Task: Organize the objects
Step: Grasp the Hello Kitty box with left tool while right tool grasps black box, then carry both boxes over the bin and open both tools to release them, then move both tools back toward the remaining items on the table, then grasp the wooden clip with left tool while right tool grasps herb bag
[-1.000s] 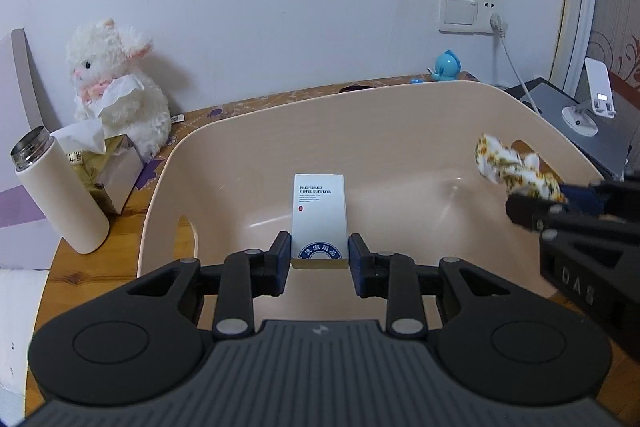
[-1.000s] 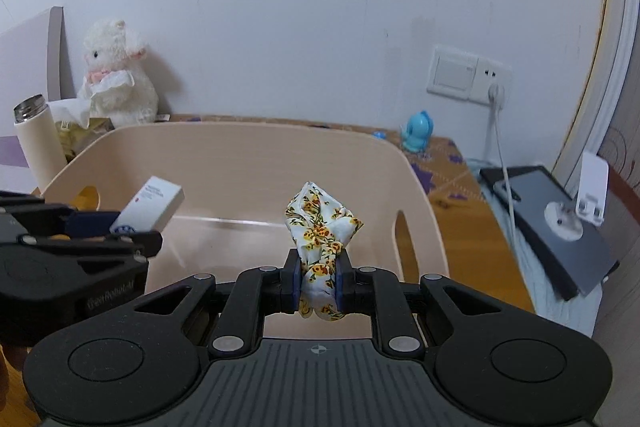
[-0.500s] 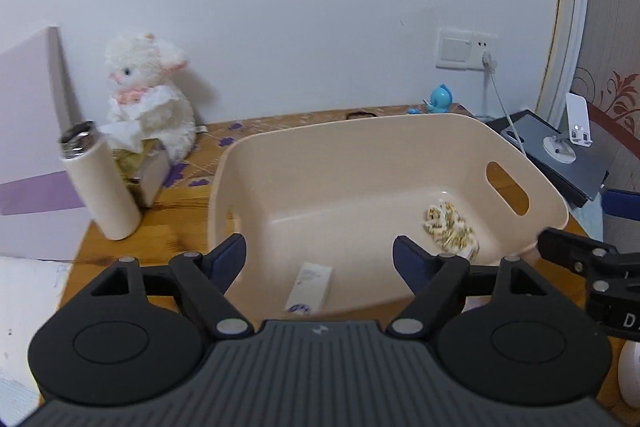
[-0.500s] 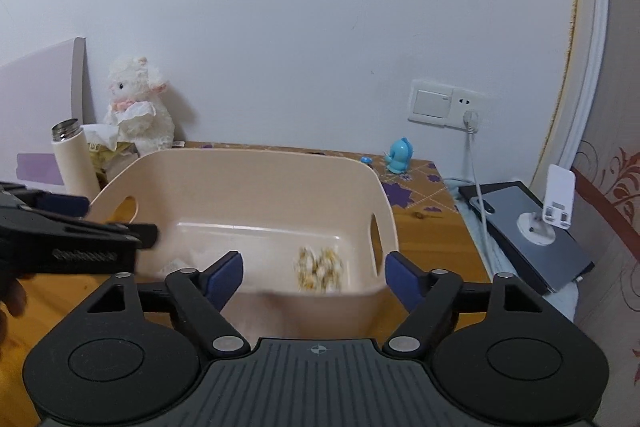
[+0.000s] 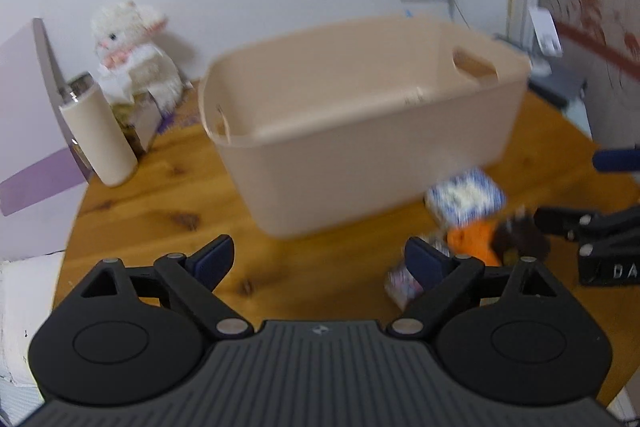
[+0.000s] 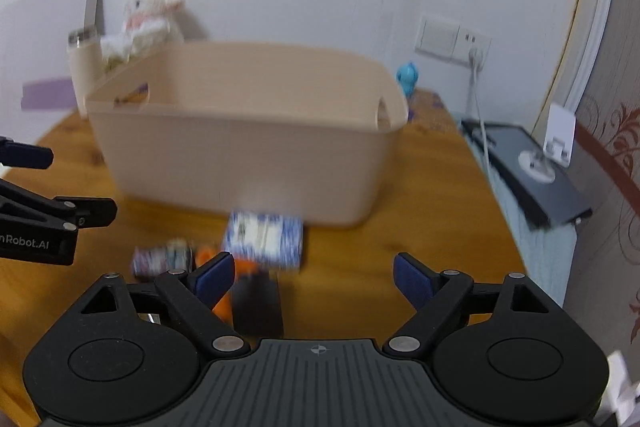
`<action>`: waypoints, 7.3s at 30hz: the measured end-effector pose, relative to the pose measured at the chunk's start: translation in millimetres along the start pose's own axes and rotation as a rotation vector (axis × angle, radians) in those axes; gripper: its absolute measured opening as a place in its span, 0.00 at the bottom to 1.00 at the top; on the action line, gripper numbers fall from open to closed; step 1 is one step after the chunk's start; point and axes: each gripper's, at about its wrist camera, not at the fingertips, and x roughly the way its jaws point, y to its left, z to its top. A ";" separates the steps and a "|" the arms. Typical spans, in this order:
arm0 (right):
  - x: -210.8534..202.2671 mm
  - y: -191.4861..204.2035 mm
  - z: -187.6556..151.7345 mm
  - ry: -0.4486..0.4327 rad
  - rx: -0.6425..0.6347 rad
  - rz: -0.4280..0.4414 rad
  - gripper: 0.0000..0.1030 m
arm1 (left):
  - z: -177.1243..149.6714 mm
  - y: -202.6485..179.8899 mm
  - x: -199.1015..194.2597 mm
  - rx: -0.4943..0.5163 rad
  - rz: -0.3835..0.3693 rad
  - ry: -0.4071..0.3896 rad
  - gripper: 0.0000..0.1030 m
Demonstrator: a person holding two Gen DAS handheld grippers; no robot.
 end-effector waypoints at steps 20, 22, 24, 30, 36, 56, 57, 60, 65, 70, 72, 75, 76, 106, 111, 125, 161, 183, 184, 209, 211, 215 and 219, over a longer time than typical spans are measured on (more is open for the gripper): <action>25.3 3.9 -24.4 0.061 0.046 0.107 0.84 | -26.4 -7.4 52.5 -0.012 -0.195 0.039 0.85; 29.1 6.4 -23.8 0.065 0.044 0.105 0.81 | -26.6 -8.7 52.8 -0.001 -0.208 0.029 0.68; 34.0 8.9 -24.3 0.076 0.038 0.092 0.73 | -26.3 -11.6 55.0 0.014 -0.219 0.036 0.57; 41.3 5.6 -28.3 0.106 0.063 0.119 0.42 | -26.8 -18.4 55.9 0.063 -0.260 0.022 0.40; 35.4 0.7 -33.3 0.106 0.070 0.106 0.28 | -21.6 -20.3 59.1 0.075 -0.276 -0.004 0.60; 24.6 -2.7 -43.0 0.089 0.094 0.085 0.28 | -36.8 -23.7 38.6 0.105 -0.288 -0.011 0.24; 22.5 -2.8 -43.4 0.084 0.096 0.085 0.28 | -37.6 -22.8 35.2 0.103 -0.291 -0.017 0.24; 13.3 -4.3 -42.7 0.061 0.104 0.084 0.28 | -39.1 -19.1 23.4 0.095 -0.288 -0.038 0.24; -5.6 -6.6 -38.5 0.011 0.106 0.074 0.28 | -37.1 -9.4 -2.0 0.070 -0.289 -0.094 0.24; -25.4 -6.8 -29.5 -0.047 0.101 0.069 0.28 | -30.4 -4.3 -25.7 0.059 -0.275 -0.156 0.24; -33.6 -7.0 -23.7 -0.074 0.098 0.066 0.28 | -26.0 -0.6 -33.8 0.051 -0.267 -0.178 0.24; -45.1 -8.7 -11.5 -0.122 0.098 0.060 0.28 | -16.3 6.2 -43.7 0.032 -0.255 -0.215 0.24; -48.0 -10.2 -6.0 -0.146 0.099 0.061 0.28 | -12.0 8.5 -46.0 0.023 -0.245 -0.228 0.24; 51.1 2.2 120.2 -0.142 -0.003 0.004 0.28 | 105.2 38.2 86.7 -0.043 0.019 -0.045 0.24; 71.1 2.0 111.9 -0.078 -0.003 0.006 0.28 | 99.3 34.2 96.0 -0.014 0.004 -0.002 0.25; 7.5 -2.9 87.8 -0.166 0.013 -0.004 0.76 | 84.5 35.9 10.7 -0.021 -0.018 -0.125 0.92; 23.0 49.0 -52.3 0.097 0.025 0.130 0.93 | -46.0 19.2 20.3 0.019 -0.074 0.094 0.92; 40.1 12.3 -64.7 -0.038 0.112 0.024 1.00 | -27.8 -3.6 66.9 -0.056 -0.094 -0.029 0.99; 40.2 12.6 -64.3 -0.039 0.113 0.023 1.00 | -24.1 -0.8 72.6 -0.092 -0.108 -0.007 1.00; 38.0 12.6 -65.7 -0.045 0.139 -0.008 0.99 | -7.5 -11.6 96.0 -0.165 -0.019 -0.058 1.00; 36.4 12.1 -66.5 -0.052 0.146 -0.016 0.95 | -8.5 -9.9 94.9 -0.160 -0.027 -0.061 0.97; 33.3 11.7 -69.2 -0.069 0.157 -0.022 0.87 | -11.8 -6.7 89.8 -0.161 -0.025 -0.075 0.89; 31.8 13.6 -70.3 -0.074 0.163 -0.037 0.81 | -14.2 -3.9 83.6 -0.145 -0.053 -0.102 0.59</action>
